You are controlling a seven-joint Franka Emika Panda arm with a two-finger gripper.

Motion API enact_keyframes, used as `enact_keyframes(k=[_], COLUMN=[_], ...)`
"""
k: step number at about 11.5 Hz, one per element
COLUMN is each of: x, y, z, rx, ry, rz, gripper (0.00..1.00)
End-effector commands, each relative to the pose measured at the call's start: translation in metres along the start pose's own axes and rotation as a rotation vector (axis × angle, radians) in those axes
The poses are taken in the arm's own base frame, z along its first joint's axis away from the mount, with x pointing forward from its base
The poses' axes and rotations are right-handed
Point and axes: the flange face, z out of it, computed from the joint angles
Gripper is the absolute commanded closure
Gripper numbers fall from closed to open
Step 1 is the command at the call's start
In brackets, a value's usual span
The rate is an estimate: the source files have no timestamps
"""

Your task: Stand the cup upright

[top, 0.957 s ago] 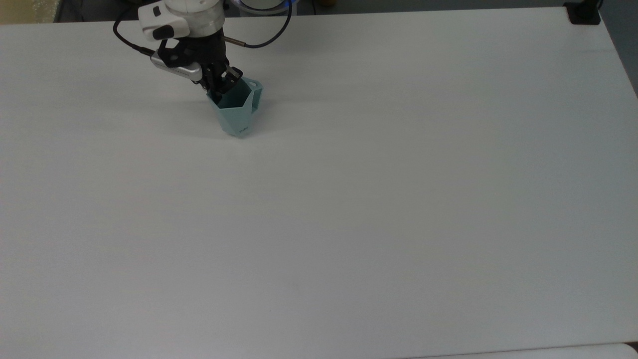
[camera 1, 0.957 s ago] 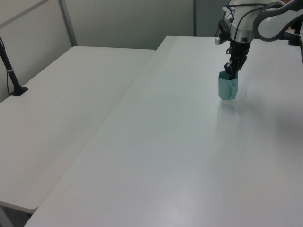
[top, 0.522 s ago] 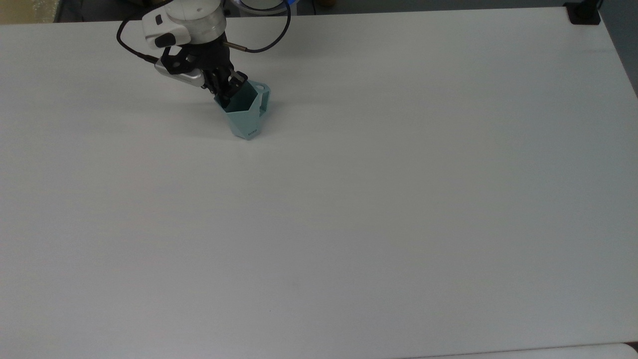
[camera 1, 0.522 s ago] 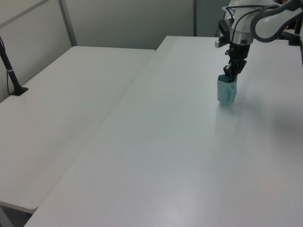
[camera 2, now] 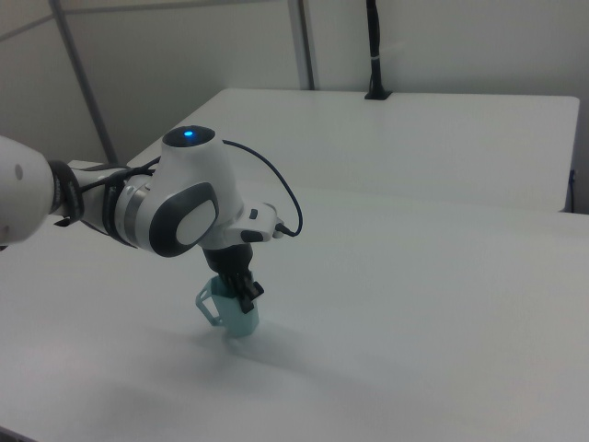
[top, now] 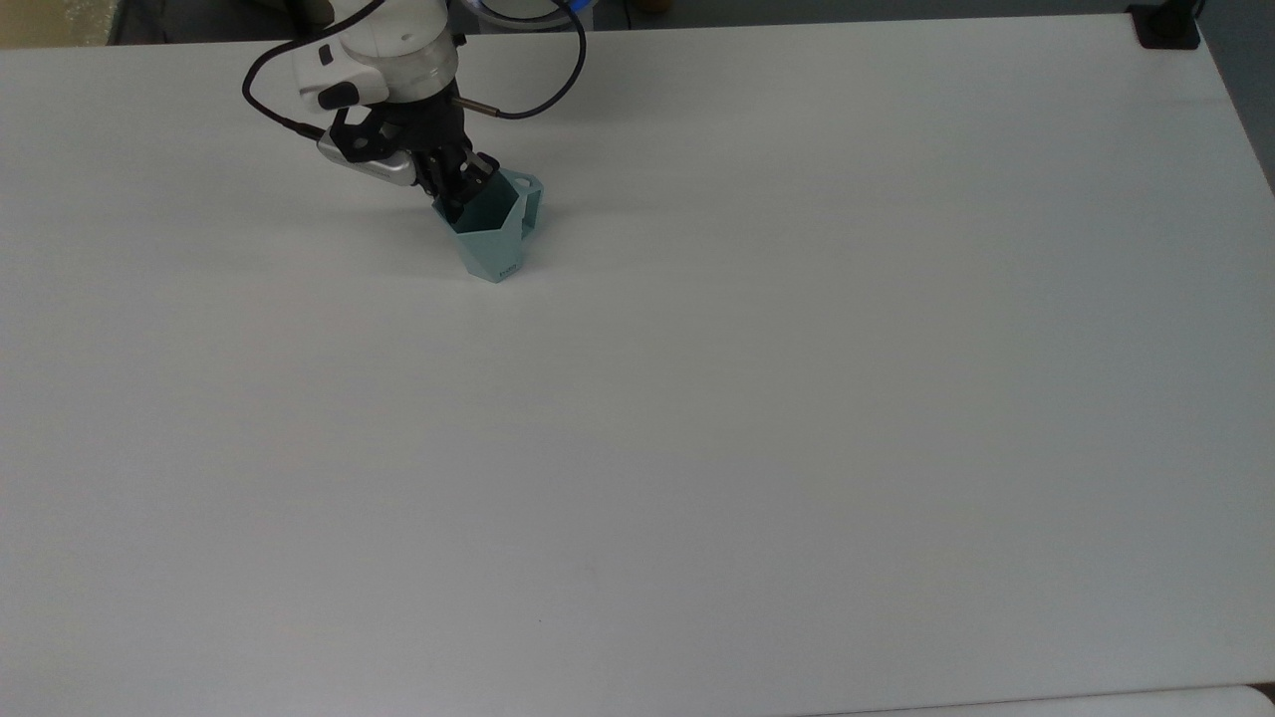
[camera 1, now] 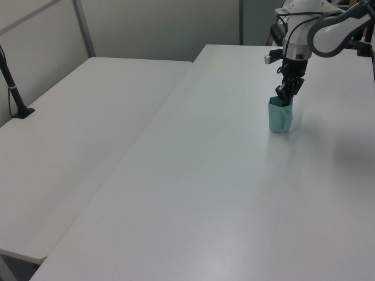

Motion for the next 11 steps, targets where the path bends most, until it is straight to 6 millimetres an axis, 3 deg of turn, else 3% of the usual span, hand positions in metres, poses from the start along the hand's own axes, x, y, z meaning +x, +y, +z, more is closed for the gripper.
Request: enact_keyframes(k=[1,2,3,6,8,9,11], x=[0.008,0.009,0.013,0.028,0.048,0.053,0.049], y=[0.000,-0.003,-0.004,-0.015,-0.024,-0.023,-0.014], z=[-0.018,-0.026,-0.034,-0.099,-0.172,-0.198,-0.214], rx=[0.052,0.048,0.052,0.072,0.104,0.095,0.044], ry=[-0.018,-0.042,-0.044,-0.046,0.023,0.044,0.031], rz=[0.025,0.001,-0.006,-0.026,-0.031,-0.065,-0.280], gripper=[0.30,0.03,0.00,0.00,0.00,0.00,0.00])
